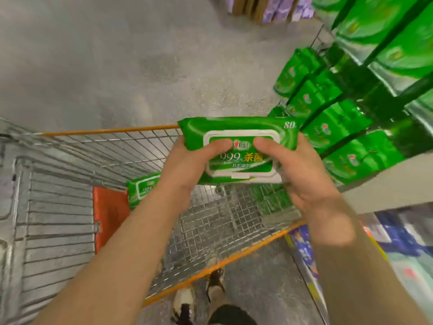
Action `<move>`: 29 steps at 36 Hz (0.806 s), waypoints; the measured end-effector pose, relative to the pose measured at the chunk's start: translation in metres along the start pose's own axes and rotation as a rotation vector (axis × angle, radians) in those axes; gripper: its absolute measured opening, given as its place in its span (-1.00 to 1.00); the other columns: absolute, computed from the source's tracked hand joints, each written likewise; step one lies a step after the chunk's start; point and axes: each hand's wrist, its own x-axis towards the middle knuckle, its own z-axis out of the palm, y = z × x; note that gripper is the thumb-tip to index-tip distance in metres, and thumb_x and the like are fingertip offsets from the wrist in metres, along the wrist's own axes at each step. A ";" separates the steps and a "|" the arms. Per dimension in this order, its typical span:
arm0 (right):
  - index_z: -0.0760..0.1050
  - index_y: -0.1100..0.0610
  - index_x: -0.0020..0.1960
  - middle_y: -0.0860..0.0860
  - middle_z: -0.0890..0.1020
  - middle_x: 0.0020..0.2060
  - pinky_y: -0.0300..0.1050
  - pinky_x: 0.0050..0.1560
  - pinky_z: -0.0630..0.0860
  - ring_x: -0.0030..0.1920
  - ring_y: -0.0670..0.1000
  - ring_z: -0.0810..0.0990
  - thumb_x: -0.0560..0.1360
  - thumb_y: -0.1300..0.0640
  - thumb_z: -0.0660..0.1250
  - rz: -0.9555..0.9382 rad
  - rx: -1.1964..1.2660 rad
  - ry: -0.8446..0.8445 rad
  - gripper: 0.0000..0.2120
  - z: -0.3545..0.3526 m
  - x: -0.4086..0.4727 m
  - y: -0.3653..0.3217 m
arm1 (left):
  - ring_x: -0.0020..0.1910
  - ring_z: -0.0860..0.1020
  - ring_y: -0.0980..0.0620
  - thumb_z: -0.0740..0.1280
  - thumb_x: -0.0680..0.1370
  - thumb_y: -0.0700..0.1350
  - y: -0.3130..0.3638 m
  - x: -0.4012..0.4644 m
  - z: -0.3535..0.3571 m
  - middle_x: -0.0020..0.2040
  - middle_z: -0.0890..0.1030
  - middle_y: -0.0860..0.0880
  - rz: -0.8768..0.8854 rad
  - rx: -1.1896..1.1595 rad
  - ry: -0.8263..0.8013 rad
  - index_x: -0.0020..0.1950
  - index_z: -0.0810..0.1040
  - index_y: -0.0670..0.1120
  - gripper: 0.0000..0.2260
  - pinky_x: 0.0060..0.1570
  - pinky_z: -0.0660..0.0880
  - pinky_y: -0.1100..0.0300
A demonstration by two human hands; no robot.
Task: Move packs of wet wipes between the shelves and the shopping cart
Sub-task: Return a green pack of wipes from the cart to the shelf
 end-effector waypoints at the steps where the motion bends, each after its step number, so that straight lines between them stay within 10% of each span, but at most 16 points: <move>1: 0.57 0.12 0.17 0.12 0.73 0.03 0.22 0.22 0.57 0.05 0.16 0.72 0.36 0.22 0.57 -0.022 0.023 0.014 -0.59 -0.003 -0.014 -0.008 | 0.04 0.73 -0.04 0.65 0.17 0.07 0.009 -0.012 0.004 0.07 0.75 0.02 0.023 0.018 -0.026 0.24 0.58 -0.02 -0.33 0.20 0.61 -0.12; 9: 0.55 0.25 0.23 0.20 0.72 0.00 0.02 -0.17 0.67 -0.08 0.17 0.73 0.25 0.23 0.61 -0.225 0.150 0.257 -0.42 -0.043 -0.124 -0.067 | -0.06 0.75 0.03 0.58 0.21 0.03 0.060 -0.104 0.062 0.04 0.75 0.05 0.200 0.054 -0.273 0.24 0.56 0.00 -0.39 -0.21 0.65 0.15; 20: 0.56 0.30 0.23 0.25 0.71 0.04 0.33 0.10 0.61 0.04 0.28 0.70 0.08 0.05 0.68 -0.456 0.153 0.582 -0.21 -0.151 -0.282 -0.115 | -0.04 0.75 0.00 0.70 0.13 -0.03 0.066 -0.216 0.195 0.00 0.76 0.02 0.302 0.070 -0.608 0.22 0.58 -0.03 -0.31 -0.08 0.68 0.03; 29: 0.56 0.23 0.20 0.11 0.74 -0.02 0.04 0.00 0.65 -0.02 0.12 0.74 0.20 0.20 0.62 -0.546 0.111 0.827 -0.41 -0.254 -0.445 -0.119 | -0.03 0.75 -0.07 0.61 0.27 -0.11 0.028 -0.351 0.311 0.01 0.76 -0.07 0.330 0.058 -0.921 0.20 0.65 -0.09 -0.50 -0.08 0.69 0.03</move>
